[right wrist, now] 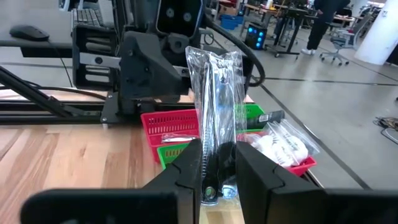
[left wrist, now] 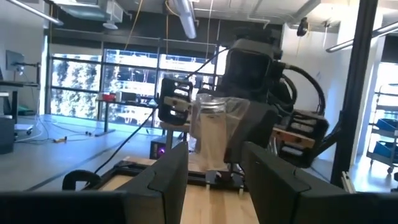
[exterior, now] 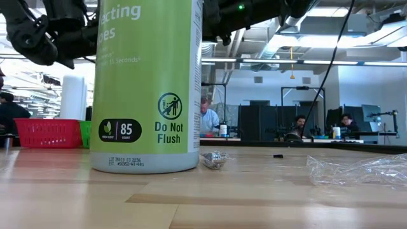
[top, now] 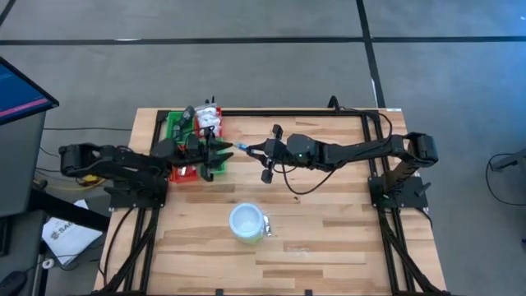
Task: Pick & Place Travel size toiletries
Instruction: Put the silver nail cutter into the bottom red bin
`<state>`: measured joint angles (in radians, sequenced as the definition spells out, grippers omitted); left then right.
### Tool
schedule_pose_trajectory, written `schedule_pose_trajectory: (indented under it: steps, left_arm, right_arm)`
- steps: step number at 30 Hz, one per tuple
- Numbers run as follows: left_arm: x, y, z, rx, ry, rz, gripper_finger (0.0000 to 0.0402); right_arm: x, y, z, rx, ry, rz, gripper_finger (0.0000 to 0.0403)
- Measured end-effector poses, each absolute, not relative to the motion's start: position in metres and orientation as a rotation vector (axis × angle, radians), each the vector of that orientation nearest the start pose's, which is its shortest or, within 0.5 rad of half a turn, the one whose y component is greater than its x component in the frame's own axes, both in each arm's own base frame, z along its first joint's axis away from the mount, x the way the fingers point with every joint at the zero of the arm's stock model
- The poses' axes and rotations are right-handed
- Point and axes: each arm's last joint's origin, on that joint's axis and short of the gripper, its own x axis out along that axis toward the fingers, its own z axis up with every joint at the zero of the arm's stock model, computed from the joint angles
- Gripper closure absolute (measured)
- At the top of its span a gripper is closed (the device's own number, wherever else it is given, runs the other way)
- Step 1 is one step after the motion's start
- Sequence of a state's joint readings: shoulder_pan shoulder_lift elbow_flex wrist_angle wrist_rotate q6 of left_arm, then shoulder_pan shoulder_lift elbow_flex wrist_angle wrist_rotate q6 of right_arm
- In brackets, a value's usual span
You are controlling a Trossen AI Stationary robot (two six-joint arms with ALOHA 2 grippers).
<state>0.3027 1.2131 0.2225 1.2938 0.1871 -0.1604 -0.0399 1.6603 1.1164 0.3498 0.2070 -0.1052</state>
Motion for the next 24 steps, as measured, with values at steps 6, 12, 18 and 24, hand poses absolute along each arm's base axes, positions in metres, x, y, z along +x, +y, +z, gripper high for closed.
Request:
schedule_pose_trajectory:
  steps: [6,12,18,24]
  left_arm:
    - [0.212,0.061,0.214,-0.084,-0.311,0.094,0.0257]
    - [0.228,0.062,0.219,-0.086,-0.315,0.076,0.0257]
    - [0.236,0.061,0.216,-0.088,-0.292,0.060,0.0279]
    - [0.236,0.061,0.215,-0.088,-0.287,0.060,0.0354]
  right_arm:
    - [0.378,-0.021,0.273,-0.120,0.206,-0.236,0.0345]
    - [0.378,-0.021,0.272,-0.121,0.211,-0.235,0.0345]
    - [0.378,-0.021,0.272,-0.121,0.219,-0.233,0.0345]
    - [0.379,-0.021,0.268,-0.123,0.237,-0.233,0.0307]
